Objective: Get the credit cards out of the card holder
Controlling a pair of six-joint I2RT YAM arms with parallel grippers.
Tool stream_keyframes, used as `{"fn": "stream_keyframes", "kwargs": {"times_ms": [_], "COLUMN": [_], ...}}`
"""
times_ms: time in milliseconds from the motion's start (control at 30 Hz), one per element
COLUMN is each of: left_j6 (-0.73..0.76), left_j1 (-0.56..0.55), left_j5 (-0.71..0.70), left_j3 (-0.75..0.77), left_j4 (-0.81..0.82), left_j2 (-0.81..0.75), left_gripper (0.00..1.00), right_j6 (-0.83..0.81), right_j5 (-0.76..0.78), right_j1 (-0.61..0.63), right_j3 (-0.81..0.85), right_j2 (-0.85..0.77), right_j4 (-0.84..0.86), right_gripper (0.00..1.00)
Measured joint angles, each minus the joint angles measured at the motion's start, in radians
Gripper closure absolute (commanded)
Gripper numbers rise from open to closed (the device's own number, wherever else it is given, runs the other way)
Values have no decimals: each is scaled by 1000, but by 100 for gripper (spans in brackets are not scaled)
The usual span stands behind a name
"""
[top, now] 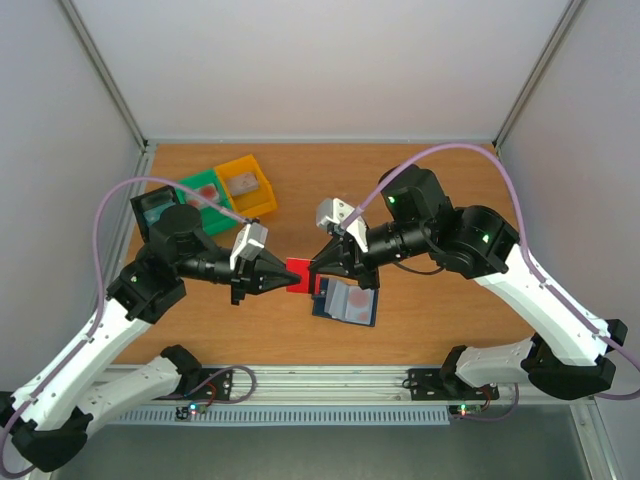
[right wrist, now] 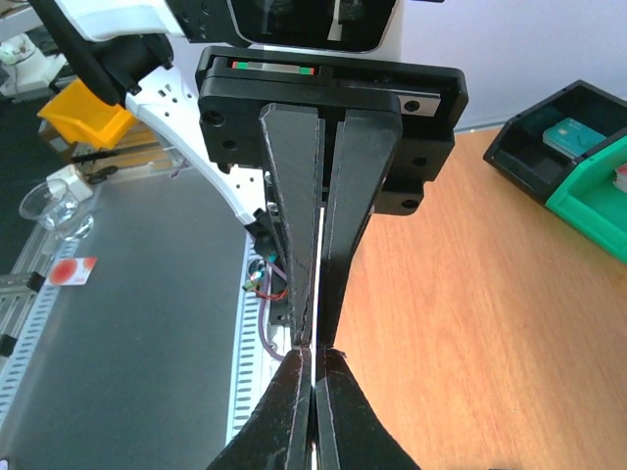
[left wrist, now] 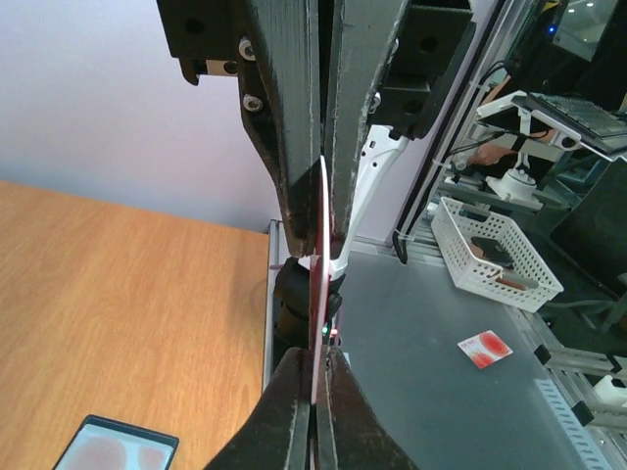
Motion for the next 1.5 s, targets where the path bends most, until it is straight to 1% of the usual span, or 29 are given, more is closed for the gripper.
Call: {"fn": "stream_keyframes", "kwargs": {"times_ms": [100, 133, 233, 267, 300, 367, 467, 533, 567, 633, 700, 733, 800, 867, 933, 1067, 1233, 1367, 1500], "left_j6": [-22, -30, -38, -30, -8, 74, 279, 427, 530, 681, 816, 860, 953, 1015, 1069, 1155, 1191, 1202, 1203], "left_j1": [0, 0, -2, -2, -1, 5, 18, 49, 92, 186, 286, 320, 395, 452, 501, 569, 626, 641, 641], "left_j5": [1, -1, -52, -86, -135, -253, -496, -655, -733, -843, -933, -962, -1019, -1058, -1091, -1143, -1162, -1165, -1169], "left_j3": [-1, -1, 3, 10, 20, 43, 80, 101, 111, 123, 148, 164, 223, 280, 319, 349, 438, 458, 461], "left_j4": [6, 5, -20, -41, -77, -163, -306, -379, -418, -467, -515, -532, -570, -569, -543, -448, -349, -270, -241], "left_j2": [-1, -2, -5, -5, -5, -4, 24, 61, 93, 157, 255, 296, 401, 497, 581, 712, 872, 938, 985], "left_gripper": [100, 100, 100, 100, 100, 100, 100, 100, 100, 100, 100, 100, 100, 100, 100, 100, 100, 100, 100], "right_j6": [1, 1, 6, 9, 12, 27, 59, 82, 97, 115, 126, 129, 133, 137, 139, 140, 141, 141, 141], "right_j5": [1, 3, 24, 37, 62, 131, 241, 286, 304, 323, 327, 327, 327, 326, 325, 324, 322, 322, 322], "right_j1": [0, 0, 0, 0, 0, -6, -45, -84, -109, -143, -158, -161, -169, -176, -183, -190, -192, -192, -192], "right_j3": [0, -3, -31, -47, -74, -139, -224, -258, -275, -303, -323, -330, -340, -346, -346, -347, -347, -347, -347], "right_j2": [-1, -2, -16, -24, -38, -74, -135, -165, -182, -206, -220, -224, -227, -228, -228, -229, -227, -209, -185], "right_j4": [3, 5, 29, 39, 56, 85, 117, 133, 143, 158, 162, 162, 162, 162, 162, 166, 170, 177, 177], "right_gripper": [99, 93, 30, 15, 3, 1, 1, 1, 1, 2, 2, 1, 2, 2, 1, 2, 2, 1, 1]}}
